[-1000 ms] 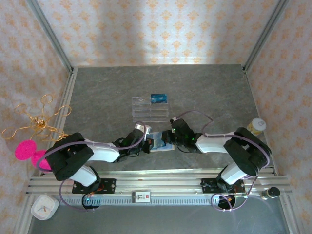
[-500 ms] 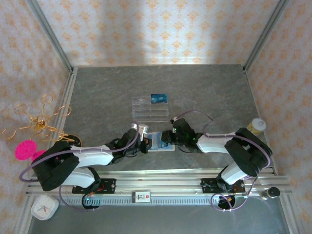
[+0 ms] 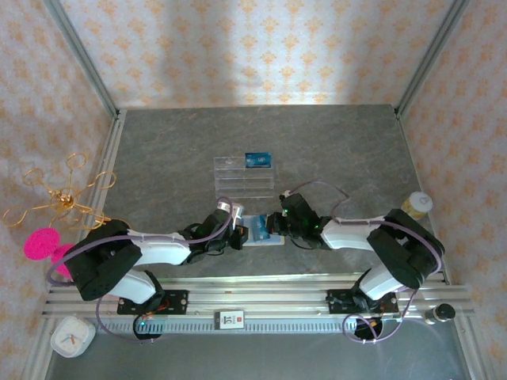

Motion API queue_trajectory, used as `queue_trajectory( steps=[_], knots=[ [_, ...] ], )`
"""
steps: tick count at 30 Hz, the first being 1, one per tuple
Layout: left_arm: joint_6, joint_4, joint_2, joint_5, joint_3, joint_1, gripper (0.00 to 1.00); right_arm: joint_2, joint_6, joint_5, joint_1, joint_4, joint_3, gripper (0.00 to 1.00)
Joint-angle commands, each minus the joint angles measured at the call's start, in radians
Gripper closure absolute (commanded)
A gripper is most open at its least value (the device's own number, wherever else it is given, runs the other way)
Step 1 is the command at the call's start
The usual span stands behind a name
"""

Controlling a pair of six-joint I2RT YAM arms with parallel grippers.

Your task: Take the credit cards out of the card holder

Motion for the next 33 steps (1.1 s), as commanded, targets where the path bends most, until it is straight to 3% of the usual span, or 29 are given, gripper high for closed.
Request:
queue_trajectory(
  steps=[1,7,12,18,22,26,33],
  knots=[
    [0.011,-0.02,0.005,-0.013,0.018,0.004,0.98,-0.08,0.018,0.127,-0.004,-0.068,-0.025,1.0],
    [0.014,-0.033,-0.064,-0.007,-0.002,0.026,0.98,-0.19,0.003,0.171,-0.007,-0.144,-0.034,1.0],
    [0.046,0.009,-0.131,0.06,0.002,0.047,0.86,-0.171,-0.021,0.14,-0.007,-0.18,0.002,1.0],
    [0.036,0.116,-0.002,0.118,0.062,0.011,0.87,-0.114,-0.001,0.107,-0.007,-0.122,-0.004,1.0],
    [0.045,0.108,0.107,0.11,0.115,-0.009,0.97,-0.095,0.005,0.099,-0.007,-0.106,-0.011,1.0],
    [0.044,0.111,0.164,0.104,0.127,-0.008,0.98,-0.082,0.007,0.09,-0.007,-0.095,-0.023,1.0],
    [0.036,0.076,0.217,0.086,0.133,-0.009,1.0,-0.031,0.007,0.059,-0.009,-0.069,-0.033,0.86]
  ],
)
